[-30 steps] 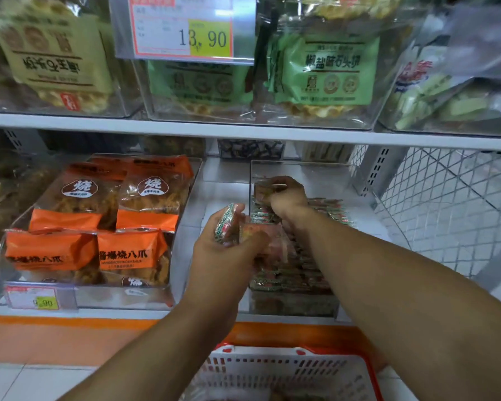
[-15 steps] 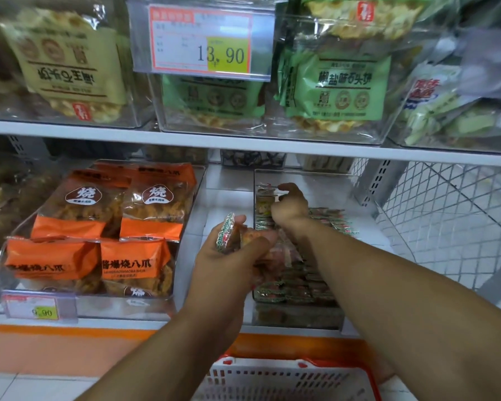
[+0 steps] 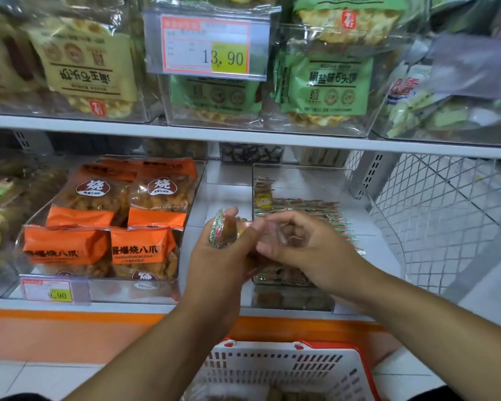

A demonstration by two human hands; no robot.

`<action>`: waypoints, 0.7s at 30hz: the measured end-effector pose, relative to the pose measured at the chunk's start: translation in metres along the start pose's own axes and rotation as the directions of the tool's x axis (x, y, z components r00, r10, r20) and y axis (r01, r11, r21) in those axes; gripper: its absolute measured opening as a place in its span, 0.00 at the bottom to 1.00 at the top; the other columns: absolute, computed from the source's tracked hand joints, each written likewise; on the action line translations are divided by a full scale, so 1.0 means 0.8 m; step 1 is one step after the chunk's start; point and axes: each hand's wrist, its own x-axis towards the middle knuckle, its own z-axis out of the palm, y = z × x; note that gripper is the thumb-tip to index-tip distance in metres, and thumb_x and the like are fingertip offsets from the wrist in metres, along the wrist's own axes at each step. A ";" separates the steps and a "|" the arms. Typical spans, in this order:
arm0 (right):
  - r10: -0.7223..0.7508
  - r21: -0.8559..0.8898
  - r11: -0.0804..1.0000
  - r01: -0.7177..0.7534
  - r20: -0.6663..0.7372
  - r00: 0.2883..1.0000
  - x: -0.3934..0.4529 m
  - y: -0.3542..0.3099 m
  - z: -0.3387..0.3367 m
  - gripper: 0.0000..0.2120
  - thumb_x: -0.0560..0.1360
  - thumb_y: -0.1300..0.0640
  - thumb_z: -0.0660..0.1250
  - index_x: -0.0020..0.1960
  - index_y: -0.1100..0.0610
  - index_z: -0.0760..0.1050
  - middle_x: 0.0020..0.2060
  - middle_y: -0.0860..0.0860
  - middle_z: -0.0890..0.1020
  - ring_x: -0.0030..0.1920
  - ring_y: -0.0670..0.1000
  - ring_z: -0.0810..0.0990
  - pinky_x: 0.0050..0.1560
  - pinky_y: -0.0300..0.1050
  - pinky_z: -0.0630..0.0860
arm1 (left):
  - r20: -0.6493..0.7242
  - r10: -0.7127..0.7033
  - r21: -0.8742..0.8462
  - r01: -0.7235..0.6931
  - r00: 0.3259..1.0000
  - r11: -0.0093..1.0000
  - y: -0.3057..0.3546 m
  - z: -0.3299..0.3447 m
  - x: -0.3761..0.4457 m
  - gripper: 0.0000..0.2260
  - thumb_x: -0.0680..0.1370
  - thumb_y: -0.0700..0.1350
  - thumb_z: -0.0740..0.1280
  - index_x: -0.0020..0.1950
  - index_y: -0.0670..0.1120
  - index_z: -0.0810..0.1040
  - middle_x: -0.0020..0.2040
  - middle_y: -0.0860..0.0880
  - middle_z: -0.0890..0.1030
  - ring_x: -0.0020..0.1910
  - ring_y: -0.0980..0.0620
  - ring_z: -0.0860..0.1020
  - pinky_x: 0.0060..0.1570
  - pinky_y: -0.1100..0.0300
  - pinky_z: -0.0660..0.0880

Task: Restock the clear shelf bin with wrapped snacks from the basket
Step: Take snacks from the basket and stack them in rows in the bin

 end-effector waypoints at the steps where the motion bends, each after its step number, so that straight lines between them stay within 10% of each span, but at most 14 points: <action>1: 0.008 0.045 0.999 -0.006 -0.041 0.999 -0.005 0.005 0.000 0.21 0.68 0.54 0.79 0.59 0.47 0.80 0.51 0.54 0.85 0.53 0.52 0.85 0.57 0.53 0.82 | -0.028 -0.012 0.023 0.012 1.000 1.000 0.000 0.001 -0.002 0.26 0.71 0.48 0.75 0.67 0.47 0.75 0.57 0.37 0.85 0.55 0.38 0.85 0.55 0.43 0.82; 8: -0.432 -0.241 0.895 0.376 -0.252 0.866 -0.028 0.023 -0.014 0.24 0.66 0.71 0.77 0.48 0.45 0.79 0.52 0.43 0.83 0.56 0.47 0.82 0.55 0.39 0.79 | 0.047 -0.248 0.035 0.246 0.968 0.969 0.001 -0.005 -0.016 0.20 0.78 0.57 0.69 0.60 0.43 0.83 0.57 0.40 0.85 0.57 0.43 0.84 0.48 0.54 0.84; 13: -0.358 -0.183 0.928 0.324 -0.202 0.911 -0.032 0.036 -0.001 0.28 0.70 0.78 0.66 0.46 0.44 0.82 0.58 0.42 0.82 0.63 0.46 0.79 0.58 0.42 0.79 | 0.078 -0.163 -0.136 0.172 0.984 0.976 -0.008 -0.005 -0.021 0.19 0.68 0.39 0.76 0.58 0.47 0.82 0.57 0.37 0.85 0.52 0.42 0.86 0.43 0.54 0.84; 18: -0.154 0.172 0.968 0.181 -0.159 0.975 -0.038 0.028 -0.004 0.08 0.75 0.49 0.71 0.54 0.45 0.82 0.55 0.45 0.85 0.55 0.45 0.83 0.50 0.37 0.80 | -0.001 -0.051 -0.118 0.050 0.999 0.992 -0.008 -0.007 -0.023 0.26 0.70 0.33 0.74 0.66 0.44 0.75 0.63 0.31 0.79 0.56 0.34 0.83 0.46 0.51 0.83; 21: -0.007 0.185 0.982 0.038 -0.166 0.986 -0.035 0.033 -0.004 0.18 0.66 0.42 0.77 0.54 0.44 0.82 0.50 0.45 0.86 0.51 0.47 0.86 0.47 0.41 0.82 | 0.008 0.004 -0.058 -0.003 1.000 0.998 -0.013 -0.005 -0.026 0.24 0.69 0.33 0.75 0.63 0.44 0.76 0.59 0.33 0.81 0.56 0.33 0.83 0.49 0.47 0.83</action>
